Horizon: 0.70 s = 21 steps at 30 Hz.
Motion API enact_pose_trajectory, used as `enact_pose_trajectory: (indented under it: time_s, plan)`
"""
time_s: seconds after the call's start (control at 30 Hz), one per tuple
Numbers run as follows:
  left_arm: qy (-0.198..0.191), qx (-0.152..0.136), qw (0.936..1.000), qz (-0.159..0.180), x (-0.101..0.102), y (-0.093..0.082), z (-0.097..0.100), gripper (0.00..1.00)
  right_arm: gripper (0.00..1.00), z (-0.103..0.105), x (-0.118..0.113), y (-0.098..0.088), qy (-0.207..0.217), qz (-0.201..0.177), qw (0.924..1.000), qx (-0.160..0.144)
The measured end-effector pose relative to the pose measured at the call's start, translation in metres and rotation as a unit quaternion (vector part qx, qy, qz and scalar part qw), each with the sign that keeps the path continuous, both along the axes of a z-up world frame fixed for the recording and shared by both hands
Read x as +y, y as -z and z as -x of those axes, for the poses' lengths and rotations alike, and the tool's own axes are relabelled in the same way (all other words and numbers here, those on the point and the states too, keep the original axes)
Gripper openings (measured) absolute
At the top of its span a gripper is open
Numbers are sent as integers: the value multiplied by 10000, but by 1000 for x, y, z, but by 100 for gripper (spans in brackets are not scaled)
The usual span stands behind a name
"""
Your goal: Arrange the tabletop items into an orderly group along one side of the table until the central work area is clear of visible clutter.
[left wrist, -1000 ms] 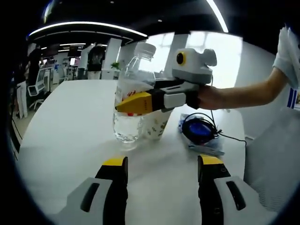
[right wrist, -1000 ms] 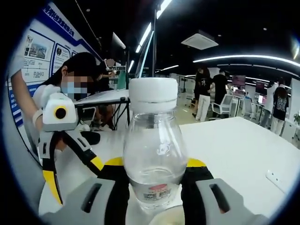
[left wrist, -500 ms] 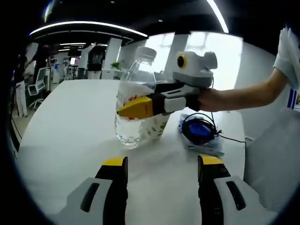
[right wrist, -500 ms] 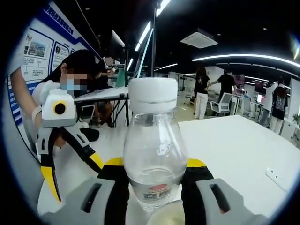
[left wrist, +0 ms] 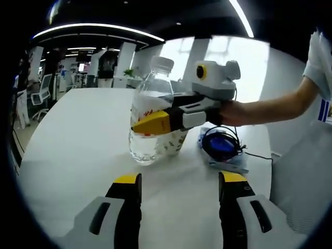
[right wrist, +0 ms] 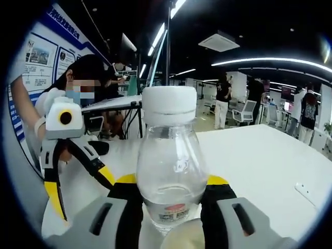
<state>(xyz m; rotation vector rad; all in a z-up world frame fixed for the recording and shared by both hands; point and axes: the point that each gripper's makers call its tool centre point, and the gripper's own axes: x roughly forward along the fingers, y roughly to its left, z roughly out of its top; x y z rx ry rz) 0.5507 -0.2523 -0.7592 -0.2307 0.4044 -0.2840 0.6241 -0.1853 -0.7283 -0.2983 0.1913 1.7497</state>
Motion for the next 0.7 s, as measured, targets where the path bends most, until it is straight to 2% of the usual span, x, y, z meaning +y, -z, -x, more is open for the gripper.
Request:
enact_pose_trajectory:
  time_s: [0.5,0.7]
  plan:
    - [-18,3,10000,29,1,1,1,57,40,-7,4,5,72,59,9998,166]
    - [-5,4,10000,36,1,1,1,57,40,-5,4,5,21,94,9999,113]
